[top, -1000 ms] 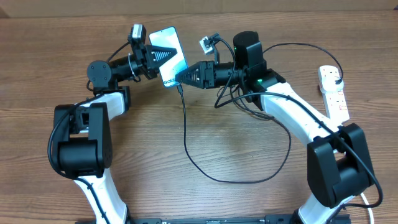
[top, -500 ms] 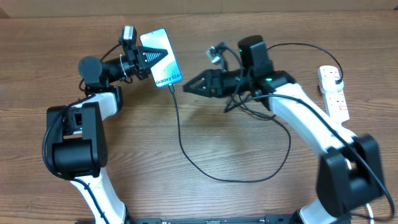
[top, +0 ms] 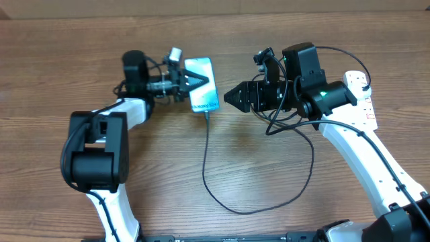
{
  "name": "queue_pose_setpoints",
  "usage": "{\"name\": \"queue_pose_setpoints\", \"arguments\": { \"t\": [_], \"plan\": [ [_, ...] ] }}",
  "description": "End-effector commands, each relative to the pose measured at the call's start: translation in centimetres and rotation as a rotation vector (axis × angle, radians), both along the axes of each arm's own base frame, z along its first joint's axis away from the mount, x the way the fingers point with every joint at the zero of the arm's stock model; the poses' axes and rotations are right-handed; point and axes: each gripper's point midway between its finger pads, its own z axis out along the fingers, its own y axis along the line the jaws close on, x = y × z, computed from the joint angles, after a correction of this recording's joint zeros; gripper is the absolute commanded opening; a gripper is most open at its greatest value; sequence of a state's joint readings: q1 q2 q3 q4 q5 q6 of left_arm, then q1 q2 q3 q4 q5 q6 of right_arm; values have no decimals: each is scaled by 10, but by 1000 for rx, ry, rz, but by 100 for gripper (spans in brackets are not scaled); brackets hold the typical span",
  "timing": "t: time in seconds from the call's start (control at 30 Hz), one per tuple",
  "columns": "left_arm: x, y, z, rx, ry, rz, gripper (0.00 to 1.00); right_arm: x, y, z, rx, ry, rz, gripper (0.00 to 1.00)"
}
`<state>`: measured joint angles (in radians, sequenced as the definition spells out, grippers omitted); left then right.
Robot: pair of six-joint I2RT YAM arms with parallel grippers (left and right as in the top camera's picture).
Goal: Plug charger to phone and switch on socket
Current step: 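Lower the phone with the left gripper onto the table, right gripper releasing, then set the phone flat with the left gripper and open it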
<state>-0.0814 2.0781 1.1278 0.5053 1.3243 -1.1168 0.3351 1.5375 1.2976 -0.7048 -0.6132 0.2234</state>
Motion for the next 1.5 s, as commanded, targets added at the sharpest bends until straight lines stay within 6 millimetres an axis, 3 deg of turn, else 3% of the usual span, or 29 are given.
{"name": "queue_pose_setpoints", "arguments": {
  "t": [0.0, 0.17, 0.37, 0.47, 0.6, 0.77, 1.1, 1.17, 1.27, 1.47],
  "plan": [
    [19, -11, 9, 88, -205, 35, 4, 1, -4, 6, -22, -36, -6, 78],
    [31, -14, -18, 299, -182, 82, 4, -2, -5, 3, -28, -20, -5, 79],
    [33, -1, -41, 596, -230, 57, 4, -4, -7, 0, -47, -20, 5, 79],
    [33, 0, -40, 611, -256, 44, 4, -4, -7, 0, -47, -19, 5, 78],
    [31, 6, -60, 659, -213, 42, 4, -4, -7, 0, -47, -19, 5, 79],
    [21, -3, -88, 597, -123, -12, 5, -5, -7, 0, -47, -19, 5, 79],
    [13, -11, -120, 504, 34, -46, 5, -4, -7, 0, -47, -19, 4, 80],
    [12, -10, -123, 510, 46, -47, 13, -4, -7, 0, -47, -19, 4, 81],
    [9, -3, -133, 571, 90, -27, 40, -5, -7, 0, -47, -19, 4, 81],
    [2, 10, -148, 673, 148, -11, 54, -5, -7, -1, -49, -13, 5, 81]
  ]
}}
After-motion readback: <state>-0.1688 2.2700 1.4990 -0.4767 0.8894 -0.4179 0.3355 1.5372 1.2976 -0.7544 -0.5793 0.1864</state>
